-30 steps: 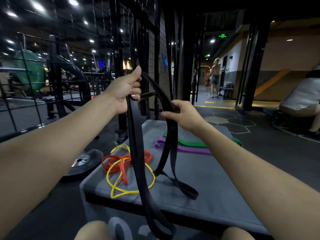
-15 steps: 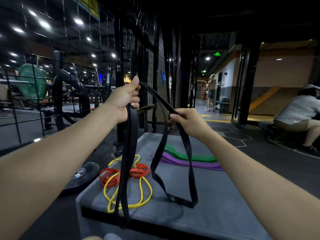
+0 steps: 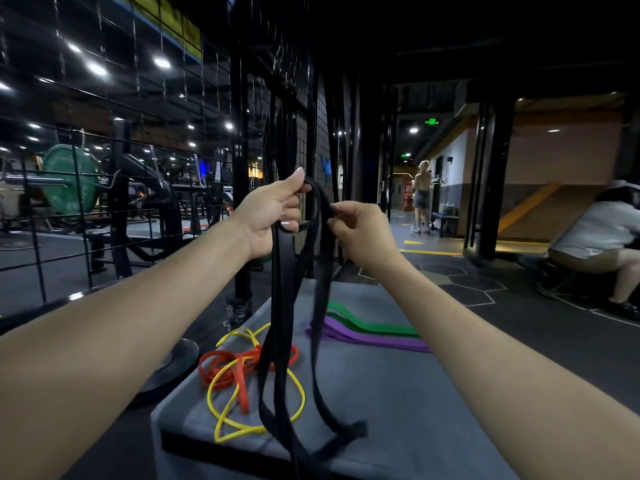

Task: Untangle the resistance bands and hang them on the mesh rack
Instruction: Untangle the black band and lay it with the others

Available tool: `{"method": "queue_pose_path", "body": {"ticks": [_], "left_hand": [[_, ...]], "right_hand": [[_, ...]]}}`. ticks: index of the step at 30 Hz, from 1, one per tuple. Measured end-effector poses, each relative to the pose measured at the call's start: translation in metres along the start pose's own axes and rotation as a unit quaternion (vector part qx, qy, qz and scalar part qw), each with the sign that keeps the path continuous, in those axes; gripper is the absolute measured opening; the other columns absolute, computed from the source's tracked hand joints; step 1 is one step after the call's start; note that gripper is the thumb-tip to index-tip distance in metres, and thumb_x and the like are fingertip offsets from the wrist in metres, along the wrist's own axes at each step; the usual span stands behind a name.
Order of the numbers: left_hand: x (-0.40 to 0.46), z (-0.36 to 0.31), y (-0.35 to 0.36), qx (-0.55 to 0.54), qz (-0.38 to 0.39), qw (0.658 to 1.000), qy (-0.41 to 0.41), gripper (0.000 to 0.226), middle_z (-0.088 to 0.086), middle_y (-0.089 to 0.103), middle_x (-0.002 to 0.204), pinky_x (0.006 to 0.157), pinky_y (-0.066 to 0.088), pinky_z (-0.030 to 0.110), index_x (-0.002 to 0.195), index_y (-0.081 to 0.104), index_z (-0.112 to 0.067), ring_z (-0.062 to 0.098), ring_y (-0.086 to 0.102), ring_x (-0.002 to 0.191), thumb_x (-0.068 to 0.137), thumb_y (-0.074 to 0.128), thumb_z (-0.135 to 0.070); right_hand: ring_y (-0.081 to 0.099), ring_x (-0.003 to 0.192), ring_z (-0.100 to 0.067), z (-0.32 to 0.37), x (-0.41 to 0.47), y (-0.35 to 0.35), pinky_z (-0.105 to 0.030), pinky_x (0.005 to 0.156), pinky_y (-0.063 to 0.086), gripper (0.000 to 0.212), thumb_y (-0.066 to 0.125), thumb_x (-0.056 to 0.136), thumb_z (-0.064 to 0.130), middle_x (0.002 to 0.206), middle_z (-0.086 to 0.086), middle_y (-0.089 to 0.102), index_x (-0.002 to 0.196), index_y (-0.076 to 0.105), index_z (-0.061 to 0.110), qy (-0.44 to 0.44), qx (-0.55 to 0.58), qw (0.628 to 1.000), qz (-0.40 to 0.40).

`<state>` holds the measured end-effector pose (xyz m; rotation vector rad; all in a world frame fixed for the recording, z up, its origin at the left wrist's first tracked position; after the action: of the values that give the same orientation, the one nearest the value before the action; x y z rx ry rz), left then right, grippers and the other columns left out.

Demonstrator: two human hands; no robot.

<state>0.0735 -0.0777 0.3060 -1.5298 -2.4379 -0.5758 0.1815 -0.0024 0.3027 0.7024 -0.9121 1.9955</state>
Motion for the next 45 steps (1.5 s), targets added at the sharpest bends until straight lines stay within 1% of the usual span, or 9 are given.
{"method": "queue_pose_path", "body": {"ticks": [5, 10, 14, 24, 28, 30, 33, 36, 45], "left_hand": [[-0.004, 0.0, 0.002, 0.004, 0.001, 1.0, 0.003, 0.025, -0.011, 0.031, 0.041, 0.036, 0.023, 0.011, 0.078, 0.054, -0.015, 0.002, 0.027, 0.034, 0.092, 0.051, -0.036], [-0.006, 0.002, 0.002, 0.011, -0.008, 1.0, 0.005, 0.025, -0.01, 0.031, 0.041, 0.036, 0.023, 0.011, 0.078, 0.054, -0.015, 0.003, 0.027, 0.034, 0.092, 0.051, -0.035], [-0.007, 0.001, 0.002, 0.017, -0.006, 1.0, 0.007, 0.025, -0.011, 0.032, 0.041, 0.035, 0.024, 0.011, 0.079, 0.054, -0.014, 0.002, 0.028, 0.035, 0.092, 0.051, -0.036], [-0.009, 0.005, -0.001, 0.028, -0.007, 1.0, 0.006, 0.027, -0.011, 0.031, 0.043, 0.037, 0.024, 0.011, 0.077, 0.055, -0.014, 0.002, 0.027, 0.036, 0.092, 0.051, -0.037], [-0.009, 0.005, -0.001, -0.003, -0.008, 1.0, 0.003, 0.029, -0.011, 0.033, 0.04, 0.036, 0.023, 0.011, 0.074, 0.054, -0.014, 0.002, 0.028, 0.034, 0.093, 0.05, -0.035], [-0.009, 0.006, -0.005, -0.024, -0.014, 1.0, 0.001, 0.03, -0.011, 0.033, 0.039, 0.036, 0.024, 0.01, 0.073, 0.053, -0.015, 0.002, 0.028, 0.033, 0.093, 0.049, -0.036], [-0.012, 0.011, -0.018, -0.034, -0.02, 0.999, -0.006, 0.031, -0.011, 0.032, 0.038, 0.038, 0.023, 0.011, 0.072, 0.053, -0.015, 0.002, 0.027, 0.033, 0.094, 0.048, -0.036], [-0.018, 0.028, -0.032, -0.013, -0.031, 0.999, -0.017, 0.03, -0.011, 0.032, 0.038, 0.037, 0.025, 0.01, 0.074, 0.053, -0.014, 0.002, 0.028, 0.032, 0.093, 0.049, -0.038], [-0.041, 0.076, -0.014, 0.089, 0.088, 0.984, -0.127, 0.024, -0.008, 0.05, 0.058, 0.063, 0.044, 0.022, 0.079, 0.056, -0.017, 0.005, 0.051, 0.052, 0.073, 0.057, -0.04]], "right_hand": [[0.066, 0.066, -0.023, 0.002, -0.004, -0.005, -0.043, 0.063, 0.057, 0.023, 0.052, 0.086, 0.014, 0.071, -0.005, 0.071, 0.092, 0.072, 0.021, -0.022, -0.068, 0.996, -0.043], [0.048, 0.048, -0.004, 0.001, -0.012, 0.012, -0.024, 0.051, 0.041, 0.029, 0.045, 0.086, 0.003, 0.057, 0.006, 0.058, 0.094, 0.071, 0.013, -0.014, -0.018, 0.999, 0.023], [0.062, 0.077, -0.021, -0.006, -0.015, 0.017, -0.04, 0.072, 0.054, 0.015, 0.051, 0.094, 0.02, 0.083, -0.003, 0.063, 0.105, 0.06, 0.019, 0.042, 0.147, 0.987, 0.043], [0.063, 0.086, -0.028, -0.005, -0.011, 0.025, -0.052, 0.082, 0.052, 0.015, 0.051, 0.091, 0.019, 0.091, -0.009, 0.062, 0.104, 0.049, 0.012, 0.04, 0.032, 0.998, 0.034], [0.058, 0.073, -0.017, 0.0, -0.02, 0.032, -0.035, 0.07, 0.052, 0.014, 0.038, 0.096, 0.009, 0.079, -0.004, 0.059, 0.11, 0.037, 0.011, 0.039, 0.094, 0.992, 0.078], [0.052, 0.071, -0.015, -0.004, -0.024, 0.034, -0.037, 0.071, 0.051, 0.015, 0.039, 0.097, 0.011, 0.078, -0.001, 0.054, 0.111, 0.039, 0.012, 0.04, 0.088, 0.99, 0.101], [0.047, 0.068, -0.013, -0.013, -0.032, 0.031, -0.042, 0.074, 0.051, 0.014, 0.04, 0.098, 0.015, 0.073, 0.002, 0.047, 0.088, 0.048, 0.02, 0.031, 0.073, 0.989, 0.128], [0.04, 0.062, -0.016, -0.012, -0.036, 0.017, -0.032, 0.059, 0.04, 0.03, 0.037, 0.099, 0.013, 0.068, -0.003, 0.04, 0.073, 0.047, 0.023, 0.005, 0.029, 0.992, 0.119], [0.028, 0.054, -0.011, -0.009, -0.021, -0.02, -0.032, 0.052, 0.026, 0.03, 0.034, 0.1, 0.018, 0.061, 0.005, 0.031, 0.097, 0.052, -0.007, 0.013, -0.019, 0.995, 0.1]]}}
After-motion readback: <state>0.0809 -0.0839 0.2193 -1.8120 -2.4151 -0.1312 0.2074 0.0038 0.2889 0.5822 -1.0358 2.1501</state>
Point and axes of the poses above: each hand's wrist, its own x-axis towards the middle knuckle, its own y-axis out of the palm, z = x × y, the point moved 8 cm from there along x, towards the middle knuckle
